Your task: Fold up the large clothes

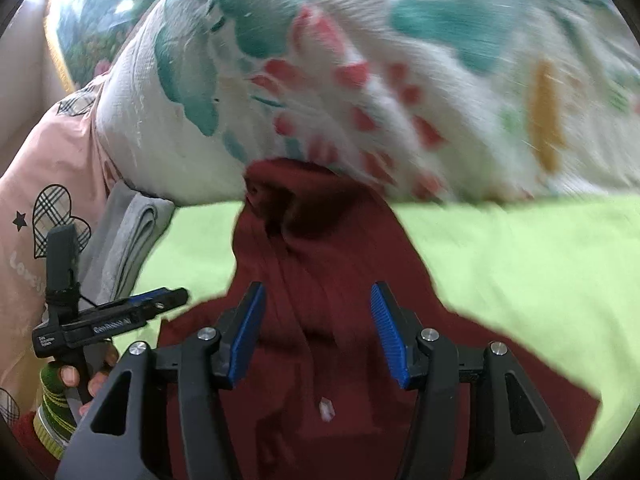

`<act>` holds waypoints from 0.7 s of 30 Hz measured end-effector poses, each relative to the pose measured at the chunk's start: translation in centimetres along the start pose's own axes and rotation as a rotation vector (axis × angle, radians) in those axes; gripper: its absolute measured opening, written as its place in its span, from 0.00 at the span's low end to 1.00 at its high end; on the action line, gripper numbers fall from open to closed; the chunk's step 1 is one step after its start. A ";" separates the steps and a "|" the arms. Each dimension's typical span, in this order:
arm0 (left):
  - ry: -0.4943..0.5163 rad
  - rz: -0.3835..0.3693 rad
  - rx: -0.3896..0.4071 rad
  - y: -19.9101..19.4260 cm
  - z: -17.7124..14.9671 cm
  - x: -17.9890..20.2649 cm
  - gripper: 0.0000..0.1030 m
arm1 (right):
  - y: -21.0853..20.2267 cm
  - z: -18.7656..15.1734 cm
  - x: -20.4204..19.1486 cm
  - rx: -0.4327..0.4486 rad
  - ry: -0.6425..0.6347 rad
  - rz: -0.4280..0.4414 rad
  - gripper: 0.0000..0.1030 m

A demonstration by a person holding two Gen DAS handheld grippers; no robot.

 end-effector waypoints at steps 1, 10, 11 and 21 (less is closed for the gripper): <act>-0.005 -0.014 -0.006 0.9 1.0 0.0 0.61 | 1.1 0.8 -0.4 -0.003 -0.028 0.001 0.54; 0.028 -0.010 -0.021 7.1 6.8 -0.2 0.62 | 10.3 6.5 -0.7 -0.029 -0.186 0.009 0.55; 0.033 -0.008 -0.026 7.6 7.1 -0.2 0.62 | 10.9 6.6 -0.4 -0.034 -0.213 -0.034 0.34; 0.127 -0.069 0.027 8.3 8.4 3.7 0.61 | 3.1 6.3 3.6 0.097 -0.117 -0.010 0.06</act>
Point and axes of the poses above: each gripper's, at about its wrist camera, not at the fingertips, and y roughly the way its jaws point, x to its right, z to its top, the point moved 5 cm from there along y, roughly the way its jaws point, and after that the axes turned 4 degrees about z, right-handed, at the moved point
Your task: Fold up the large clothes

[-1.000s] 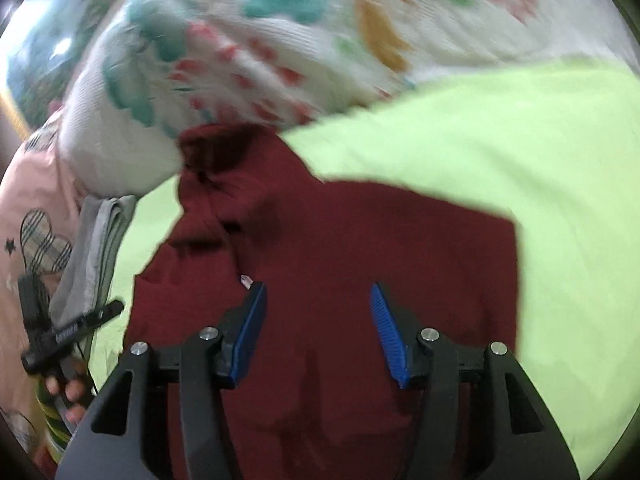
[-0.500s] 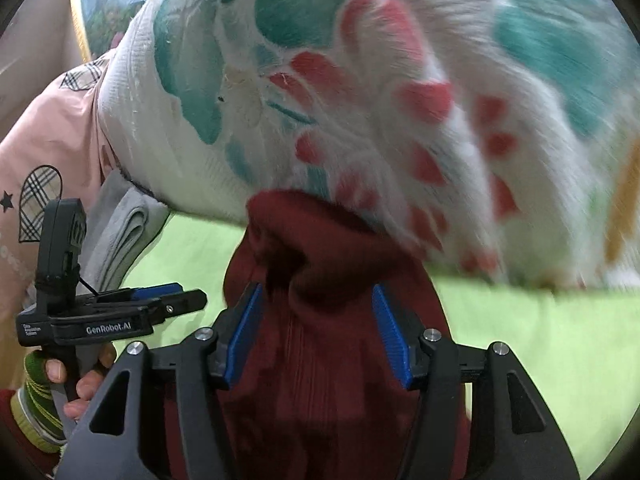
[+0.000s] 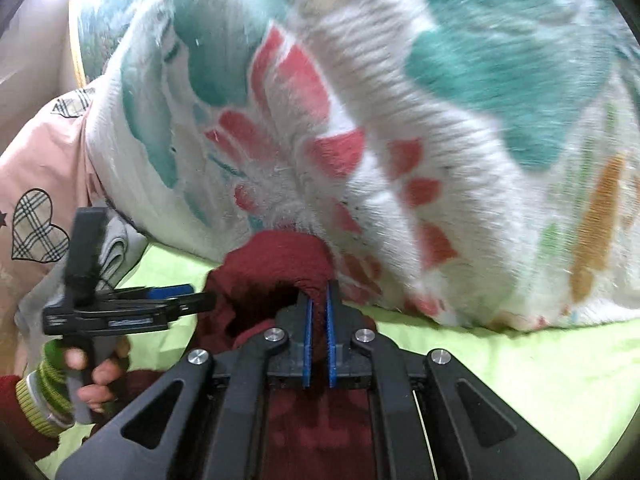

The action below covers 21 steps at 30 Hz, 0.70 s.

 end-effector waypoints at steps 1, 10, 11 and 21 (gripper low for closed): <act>0.014 0.005 0.001 0.1 0.0 0.7 0.60 | -0.8 -0.3 0.2 0.000 0.010 0.005 0.06; 0.182 -0.017 0.079 -3.8 -1.9 6.6 0.00 | -6.0 -1.9 -0.2 0.016 -0.020 0.010 0.06; 0.190 -0.020 0.084 -4.3 -2.2 6.8 0.00 | -6.7 -2.0 -0.4 0.018 -0.027 0.011 0.06; 0.215 0.028 0.002 -2.5 -0.9 7.6 0.70 | -5.7 -3.4 -1.1 -0.040 -0.046 0.003 0.06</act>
Point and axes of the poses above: each gripper's, at about its wrist camera, not at the fingertips, and y roughly the way its jaws point, x to its right, z to its top, the point moved 5 cm from there along y, roughly the way its jaws point, and after that the axes turned 4 degrees about z, right-handed, at the moved point
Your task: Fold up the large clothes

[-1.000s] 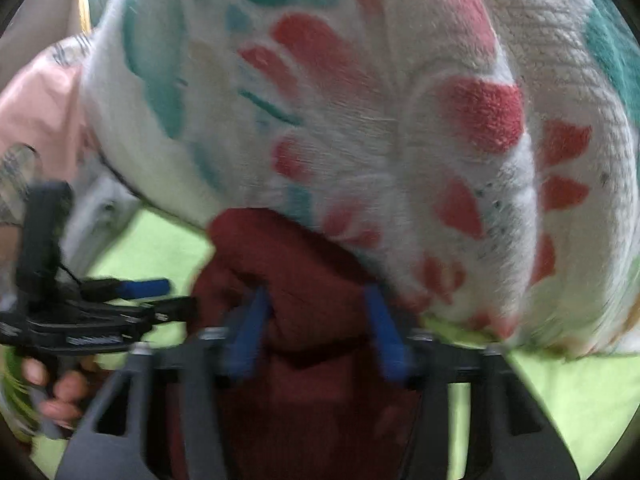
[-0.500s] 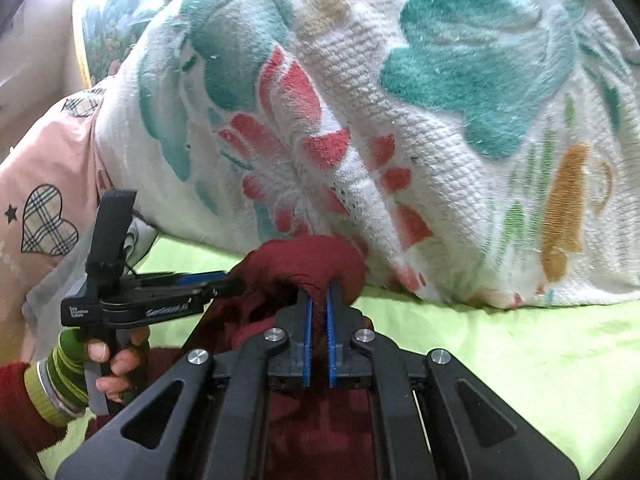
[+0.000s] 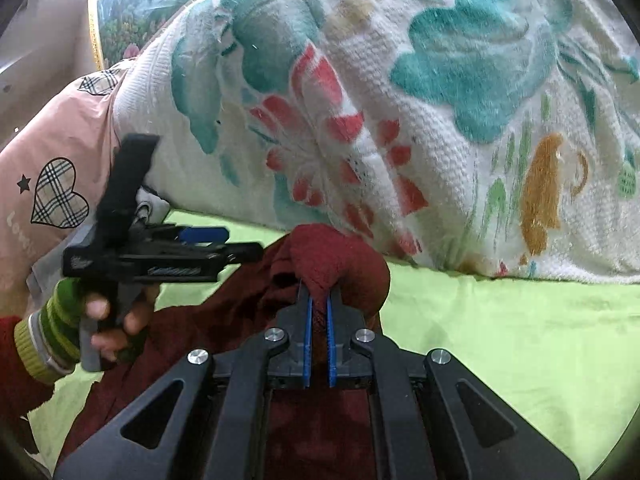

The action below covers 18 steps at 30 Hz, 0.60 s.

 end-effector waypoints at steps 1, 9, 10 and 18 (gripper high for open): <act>0.020 -0.003 -0.015 0.8 -0.1 0.4 0.71 | 0.2 -0.2 0.4 -0.003 0.009 0.000 0.06; 0.105 -0.014 -0.094 6.8 0.5 2.5 0.08 | 0.9 -1.2 3.1 -0.012 0.069 -0.002 0.06; 0.089 -0.029 -0.084 6.3 0.5 2.5 0.08 | 0.8 -1.2 3.3 -0.008 0.070 -0.008 0.06; 0.001 -0.005 0.164 -6.3 -3.6 0.9 0.07 | -3.9 -0.6 1.2 0.095 0.049 -0.021 0.06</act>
Point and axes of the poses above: each gripper's, at about its wrist camera, not at the fingertips, and y roughly the way its jaws point, x to its right, z to its top, the point moved 5 cm from there along y, roughly the way its jaws point, and after that the axes turned 4 degrees about z, right-handed, at the moved point
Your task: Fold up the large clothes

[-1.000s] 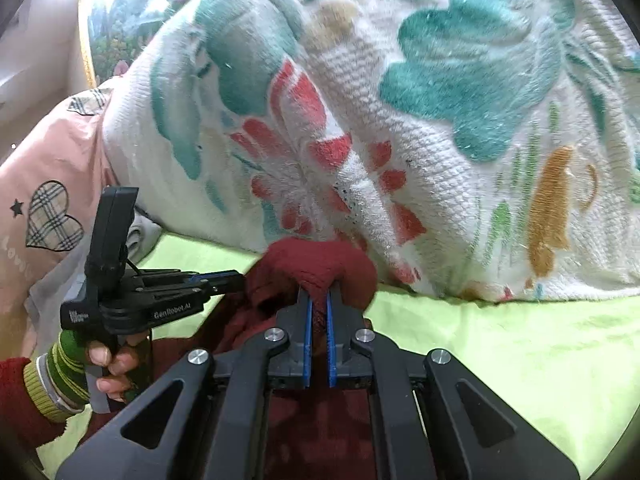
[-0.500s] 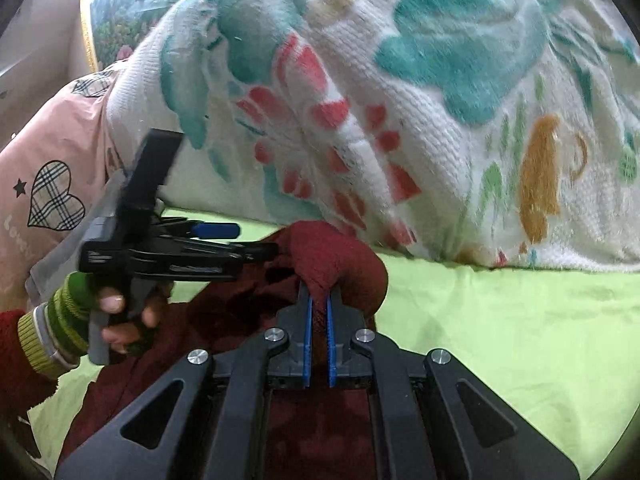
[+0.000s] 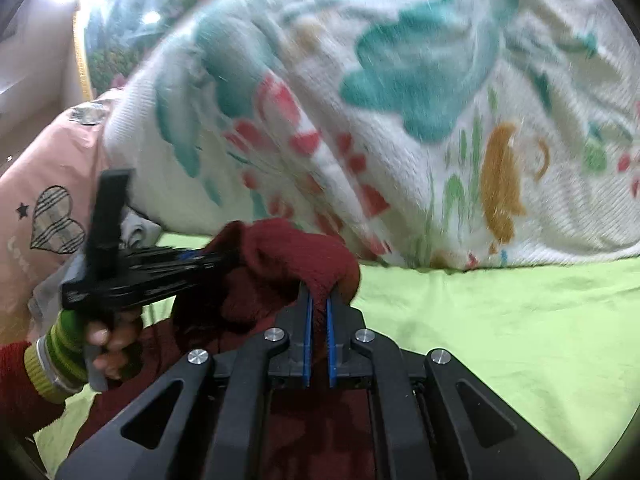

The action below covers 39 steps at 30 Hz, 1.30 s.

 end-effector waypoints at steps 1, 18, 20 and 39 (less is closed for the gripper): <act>-0.025 -0.005 0.023 -1.9 -0.8 -0.4 0.07 | -1.0 -0.1 -0.9 0.011 -0.020 0.007 0.06; -0.301 -0.113 -0.142 -13.1 -22.6 0.6 0.48 | -9.9 -17.0 -8.7 -0.181 -0.109 -0.021 0.13; -0.331 -0.120 -0.157 -14.2 -24.1 0.1 0.57 | -10.9 -18.2 -8.4 -0.195 -0.068 0.002 0.29; -0.578 -0.470 -0.441 -11.4 -25.9 1.5 0.67 | -13.4 -18.1 -3.7 -0.108 0.377 0.085 0.45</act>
Point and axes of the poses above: each gripper's, at about its wrist camera, not at the fingertips, and y roughly the way its jaws point, x to its right, z to its top, the point moved 5 cm from there along y, roughly the way its jaws point, and after that the axes turned 4 degrees about z, right-handed, at the moved point
